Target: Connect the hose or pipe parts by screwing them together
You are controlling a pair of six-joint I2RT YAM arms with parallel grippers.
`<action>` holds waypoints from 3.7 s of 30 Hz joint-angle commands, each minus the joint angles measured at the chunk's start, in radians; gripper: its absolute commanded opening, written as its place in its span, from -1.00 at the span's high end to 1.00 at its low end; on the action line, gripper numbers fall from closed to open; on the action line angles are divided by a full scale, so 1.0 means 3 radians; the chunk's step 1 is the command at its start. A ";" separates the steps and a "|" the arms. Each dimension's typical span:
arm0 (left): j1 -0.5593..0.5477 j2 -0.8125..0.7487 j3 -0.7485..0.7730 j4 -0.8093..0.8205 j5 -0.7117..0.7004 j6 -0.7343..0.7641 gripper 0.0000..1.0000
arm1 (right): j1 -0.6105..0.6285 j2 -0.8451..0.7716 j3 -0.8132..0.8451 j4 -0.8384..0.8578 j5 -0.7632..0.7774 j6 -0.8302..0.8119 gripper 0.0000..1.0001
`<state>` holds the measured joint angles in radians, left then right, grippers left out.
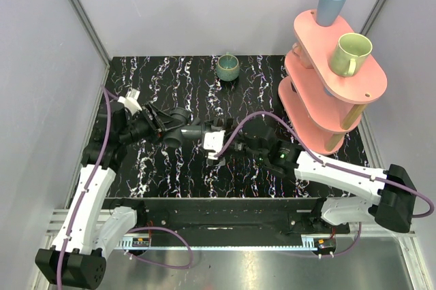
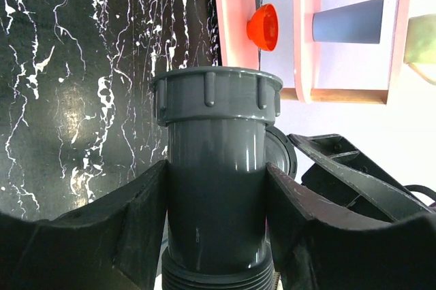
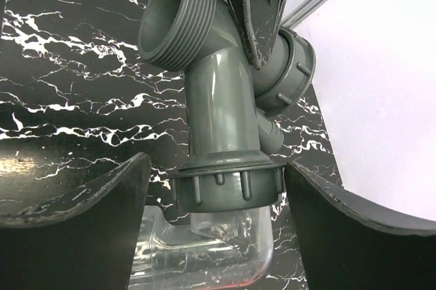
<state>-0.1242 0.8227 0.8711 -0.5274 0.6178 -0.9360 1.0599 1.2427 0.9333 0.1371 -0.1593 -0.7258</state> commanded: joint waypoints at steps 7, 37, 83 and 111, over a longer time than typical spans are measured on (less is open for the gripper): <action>-0.0005 0.0096 0.0369 -0.0103 0.0114 0.0358 1.00 | 0.0087 0.0056 0.0115 -0.0186 0.0199 -0.0291 -0.61; -0.0210 -0.0042 -0.0332 0.0725 0.0611 0.1924 1.00 | -0.0368 0.0521 0.0376 -0.0330 -0.0963 0.1248 0.88; 0.0506 0.1554 0.0660 0.0152 -0.0261 0.1980 -0.98 | -0.0368 -0.0557 0.0438 -0.1337 0.1205 0.3333 -0.99; 0.0143 -0.1137 -0.0577 0.1426 0.0605 0.1478 -0.98 | -0.0368 -0.1427 -0.0380 -0.0324 0.1267 0.3554 -0.99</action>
<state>-0.0826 0.4934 0.6624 -0.1577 0.7631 -0.4900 0.9482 0.8139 0.8070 -0.0231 0.1989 0.3092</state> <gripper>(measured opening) 0.988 0.994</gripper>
